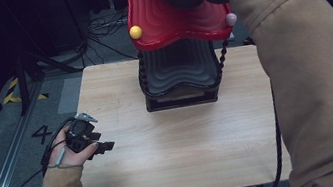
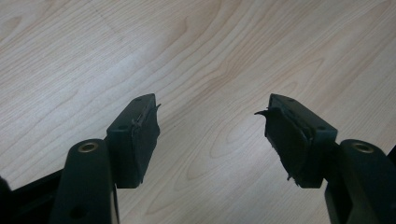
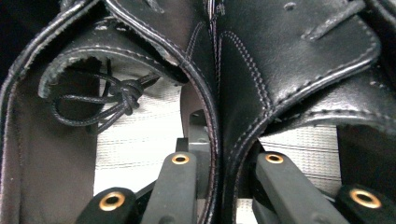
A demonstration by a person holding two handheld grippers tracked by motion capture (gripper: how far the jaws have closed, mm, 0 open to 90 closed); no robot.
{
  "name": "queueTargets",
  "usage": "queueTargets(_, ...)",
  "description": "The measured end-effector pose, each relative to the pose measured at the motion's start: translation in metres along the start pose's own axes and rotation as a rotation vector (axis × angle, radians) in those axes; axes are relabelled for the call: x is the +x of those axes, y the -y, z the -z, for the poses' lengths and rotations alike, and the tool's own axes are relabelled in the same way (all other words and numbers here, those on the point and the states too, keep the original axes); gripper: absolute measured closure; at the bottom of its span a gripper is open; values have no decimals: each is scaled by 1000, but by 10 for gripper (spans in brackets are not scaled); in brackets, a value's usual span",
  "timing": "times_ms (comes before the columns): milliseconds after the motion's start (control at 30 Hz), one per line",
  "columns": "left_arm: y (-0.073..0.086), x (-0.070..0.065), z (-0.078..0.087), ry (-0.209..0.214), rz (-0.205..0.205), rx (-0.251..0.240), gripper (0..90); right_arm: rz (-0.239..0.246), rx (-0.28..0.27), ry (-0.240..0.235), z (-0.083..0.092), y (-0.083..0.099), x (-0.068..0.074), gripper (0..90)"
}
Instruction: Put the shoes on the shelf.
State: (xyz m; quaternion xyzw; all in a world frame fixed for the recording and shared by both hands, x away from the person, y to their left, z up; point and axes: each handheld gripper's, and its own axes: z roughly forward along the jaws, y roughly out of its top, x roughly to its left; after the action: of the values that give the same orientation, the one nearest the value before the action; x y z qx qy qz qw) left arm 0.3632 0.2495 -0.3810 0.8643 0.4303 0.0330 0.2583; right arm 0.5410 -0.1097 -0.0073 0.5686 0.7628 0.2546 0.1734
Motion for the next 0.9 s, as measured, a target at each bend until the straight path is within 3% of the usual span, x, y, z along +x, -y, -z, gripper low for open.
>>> queueTargets(267,6,4,3,7,20,-9,355,-33,-65,28,-23,-18,8,828)
queueTargets(533,7,7,4,5,23,-16,355,-41,-88,84,-42,-17,14,819)
queueTargets(900,5,3,2,4,16,-8,355,-82,-74,58,-73,-7,15,804)
